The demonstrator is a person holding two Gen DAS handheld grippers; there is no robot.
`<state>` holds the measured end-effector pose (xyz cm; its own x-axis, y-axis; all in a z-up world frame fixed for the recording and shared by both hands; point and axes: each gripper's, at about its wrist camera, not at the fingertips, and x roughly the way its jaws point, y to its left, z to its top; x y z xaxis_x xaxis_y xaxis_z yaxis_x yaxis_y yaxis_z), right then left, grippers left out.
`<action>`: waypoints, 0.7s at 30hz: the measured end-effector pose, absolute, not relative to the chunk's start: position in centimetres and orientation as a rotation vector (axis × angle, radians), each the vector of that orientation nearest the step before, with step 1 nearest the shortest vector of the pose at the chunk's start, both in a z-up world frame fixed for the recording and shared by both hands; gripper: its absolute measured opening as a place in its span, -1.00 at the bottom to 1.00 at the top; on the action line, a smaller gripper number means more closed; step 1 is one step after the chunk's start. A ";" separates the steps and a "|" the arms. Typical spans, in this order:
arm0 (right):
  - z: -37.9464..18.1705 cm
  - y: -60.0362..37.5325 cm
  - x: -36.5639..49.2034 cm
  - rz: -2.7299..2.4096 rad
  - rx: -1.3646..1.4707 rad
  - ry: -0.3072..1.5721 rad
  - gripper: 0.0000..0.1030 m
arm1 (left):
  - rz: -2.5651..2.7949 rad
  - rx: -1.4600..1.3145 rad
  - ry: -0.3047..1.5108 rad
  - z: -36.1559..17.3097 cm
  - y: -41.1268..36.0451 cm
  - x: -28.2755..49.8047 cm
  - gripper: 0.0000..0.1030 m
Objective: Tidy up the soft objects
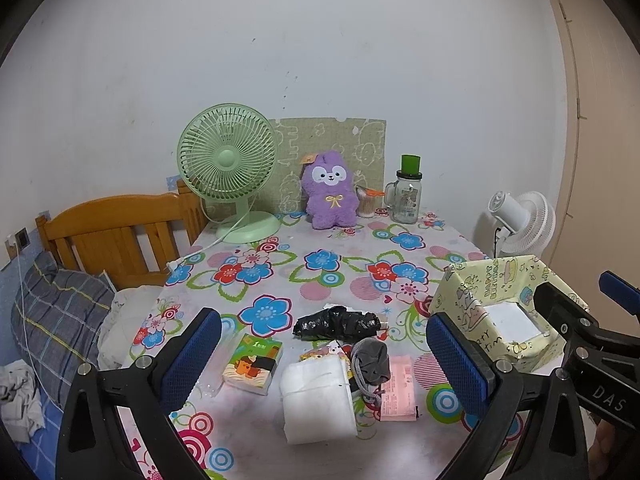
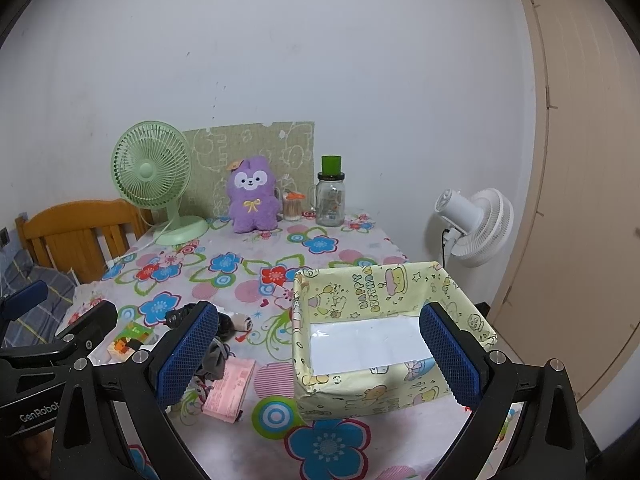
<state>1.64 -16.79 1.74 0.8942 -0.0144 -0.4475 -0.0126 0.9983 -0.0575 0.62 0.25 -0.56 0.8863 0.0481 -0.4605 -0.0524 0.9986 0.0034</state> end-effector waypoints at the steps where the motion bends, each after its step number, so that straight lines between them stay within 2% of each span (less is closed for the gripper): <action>1: 1.8 -16.8 1.6 -0.001 -0.060 0.465 0.98 | 0.053 -0.009 0.479 -0.6 0.3 0.6 0.99; 21: 1.0 -16.2 2.8 0.003 -0.059 0.490 0.98 | 0.056 -0.002 0.502 -1.6 1.1 1.6 0.99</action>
